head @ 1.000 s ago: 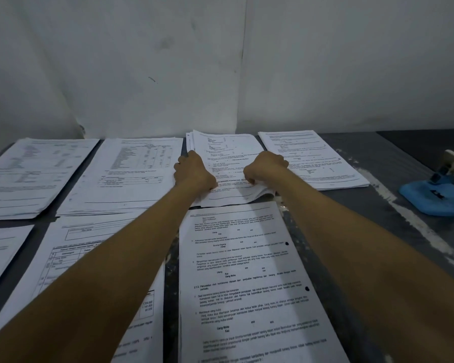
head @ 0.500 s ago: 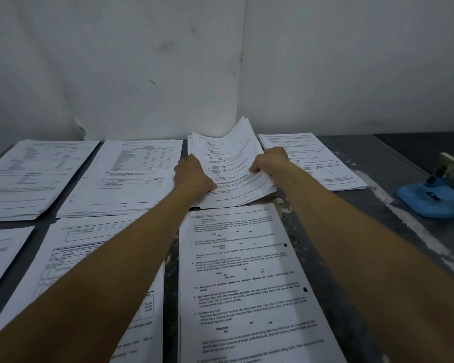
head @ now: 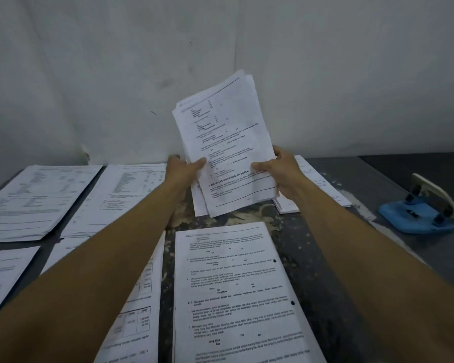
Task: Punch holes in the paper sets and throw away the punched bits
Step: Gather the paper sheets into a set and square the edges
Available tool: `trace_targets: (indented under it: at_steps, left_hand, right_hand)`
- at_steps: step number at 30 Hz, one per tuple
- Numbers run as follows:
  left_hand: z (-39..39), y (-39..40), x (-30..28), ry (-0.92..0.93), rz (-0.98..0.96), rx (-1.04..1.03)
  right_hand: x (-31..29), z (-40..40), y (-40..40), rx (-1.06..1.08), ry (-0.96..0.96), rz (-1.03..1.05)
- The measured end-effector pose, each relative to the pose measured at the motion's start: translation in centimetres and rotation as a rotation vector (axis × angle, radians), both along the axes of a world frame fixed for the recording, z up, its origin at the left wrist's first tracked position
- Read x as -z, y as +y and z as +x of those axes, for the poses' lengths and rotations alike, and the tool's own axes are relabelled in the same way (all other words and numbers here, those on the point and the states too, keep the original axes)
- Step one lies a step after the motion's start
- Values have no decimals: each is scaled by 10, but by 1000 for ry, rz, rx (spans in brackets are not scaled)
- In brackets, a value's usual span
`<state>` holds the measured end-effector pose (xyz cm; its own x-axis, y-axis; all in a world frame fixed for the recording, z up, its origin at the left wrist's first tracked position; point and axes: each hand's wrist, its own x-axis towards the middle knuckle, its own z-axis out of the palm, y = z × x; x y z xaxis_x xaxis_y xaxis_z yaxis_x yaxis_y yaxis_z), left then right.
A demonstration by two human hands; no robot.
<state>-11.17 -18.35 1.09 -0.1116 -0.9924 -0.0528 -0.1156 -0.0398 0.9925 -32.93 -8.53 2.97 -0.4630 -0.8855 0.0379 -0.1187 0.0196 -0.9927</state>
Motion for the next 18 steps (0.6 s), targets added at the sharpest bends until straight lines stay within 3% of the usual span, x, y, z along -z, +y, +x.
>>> trace_targets:
  at_steps: [7,18]
  left_hand:
    - [18,0,-30,190,-221,129]
    - [20,7,-39,69,-436,136]
  right_hand:
    - [-9,-6,8,-24,32,17]
    - [-13,12,5,-32,52,37]
